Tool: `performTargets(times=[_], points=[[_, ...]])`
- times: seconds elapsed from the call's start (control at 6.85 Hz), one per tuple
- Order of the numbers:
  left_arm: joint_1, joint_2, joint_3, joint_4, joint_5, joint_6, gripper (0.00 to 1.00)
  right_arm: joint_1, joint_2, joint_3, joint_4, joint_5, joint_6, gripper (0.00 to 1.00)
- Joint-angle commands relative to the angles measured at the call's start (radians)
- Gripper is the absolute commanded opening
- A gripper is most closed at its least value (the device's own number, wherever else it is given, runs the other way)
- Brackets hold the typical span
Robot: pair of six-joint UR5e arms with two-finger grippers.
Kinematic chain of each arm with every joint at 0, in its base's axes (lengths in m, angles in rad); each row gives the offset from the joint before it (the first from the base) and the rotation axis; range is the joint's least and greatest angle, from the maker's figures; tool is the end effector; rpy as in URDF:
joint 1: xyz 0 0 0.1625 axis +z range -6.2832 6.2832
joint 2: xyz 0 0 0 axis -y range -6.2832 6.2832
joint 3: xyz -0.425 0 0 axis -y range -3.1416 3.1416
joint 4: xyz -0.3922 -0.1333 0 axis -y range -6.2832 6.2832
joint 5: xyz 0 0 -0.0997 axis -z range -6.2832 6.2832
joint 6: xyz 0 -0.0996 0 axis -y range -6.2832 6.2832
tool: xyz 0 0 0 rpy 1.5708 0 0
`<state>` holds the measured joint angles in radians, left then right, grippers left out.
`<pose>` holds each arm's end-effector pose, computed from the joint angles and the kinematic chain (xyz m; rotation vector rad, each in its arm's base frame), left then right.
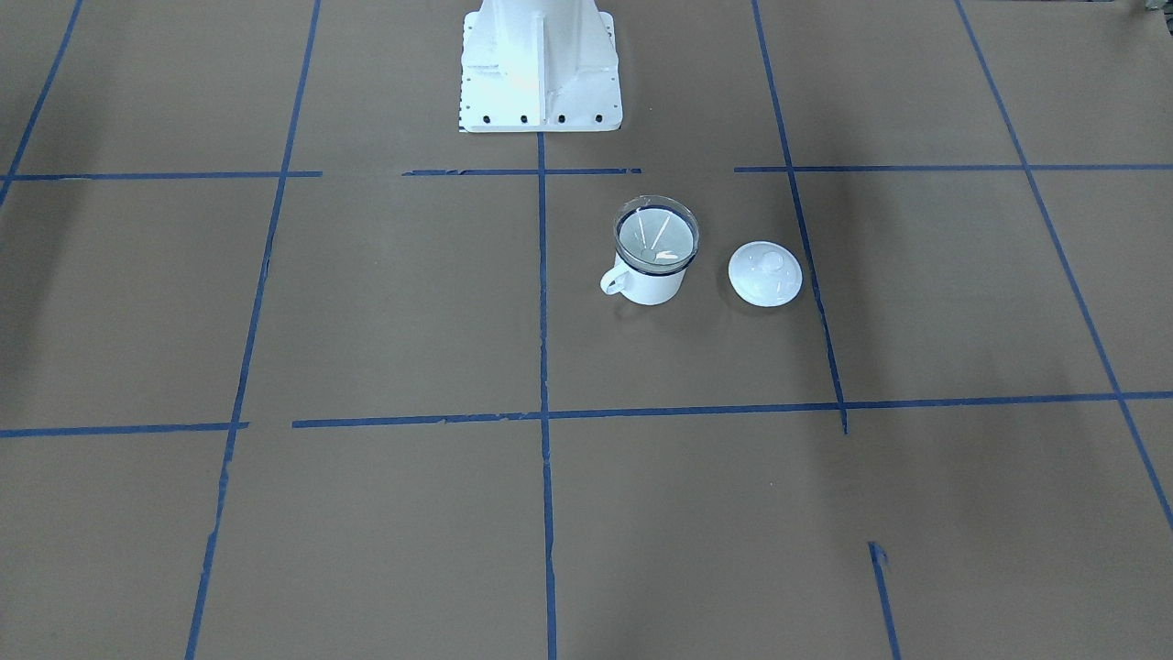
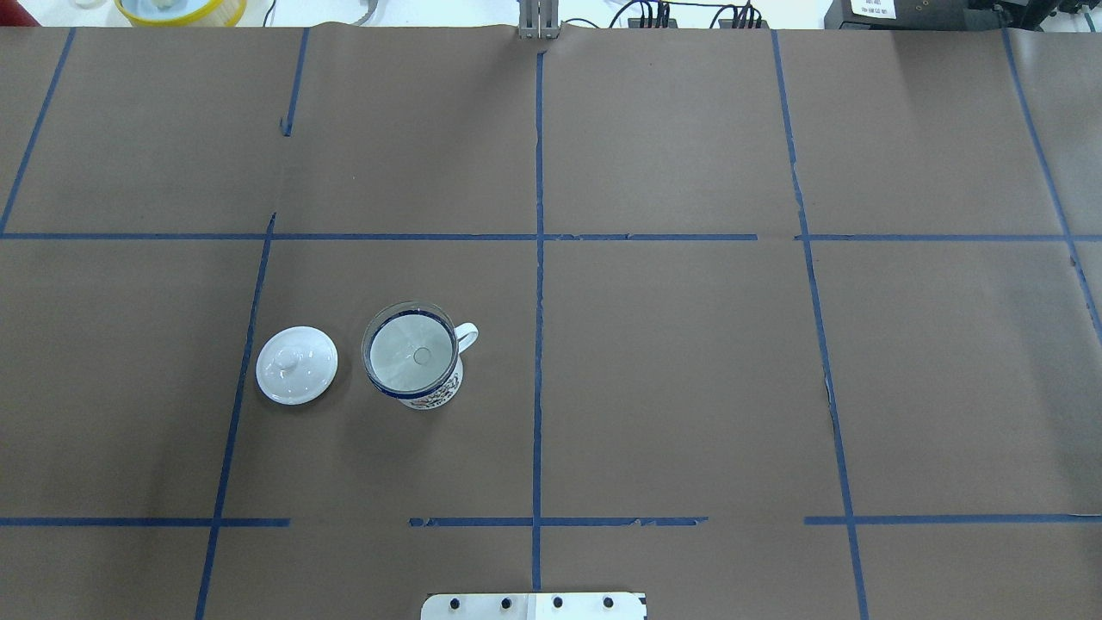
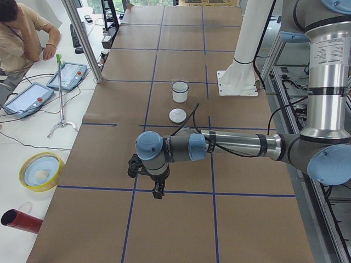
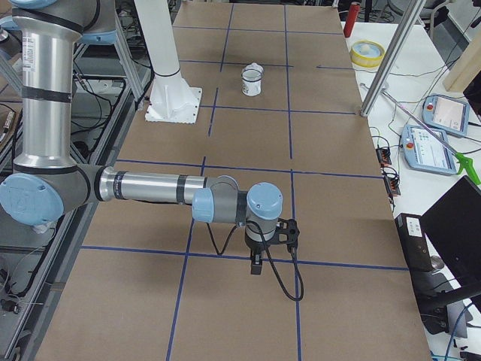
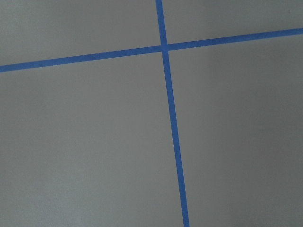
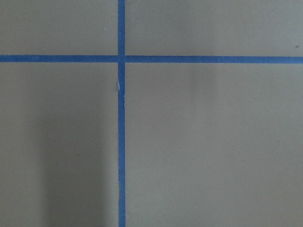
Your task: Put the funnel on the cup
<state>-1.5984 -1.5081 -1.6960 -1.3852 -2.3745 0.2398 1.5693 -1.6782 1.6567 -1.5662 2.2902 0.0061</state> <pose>-0.0741 -0.4534 0.6430 -0.0084 0.8118 0.1510 0.0670 -0.4451 0.6701 -0.0189 -0.7193 0.0105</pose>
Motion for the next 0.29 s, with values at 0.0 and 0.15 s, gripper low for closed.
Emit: performTargets(times=[0.0, 0.15], points=[[0.0, 0.0, 0.001, 0.0, 0.0, -0.001, 1.0, 0.0, 0.0, 0.0, 0.0, 0.0, 0.0, 1.0], [0.0, 0.002, 0.001, 0.0, 0.0, -0.001, 1.0, 0.0, 0.0, 0.0, 0.0, 0.0, 0.0, 1.0]])
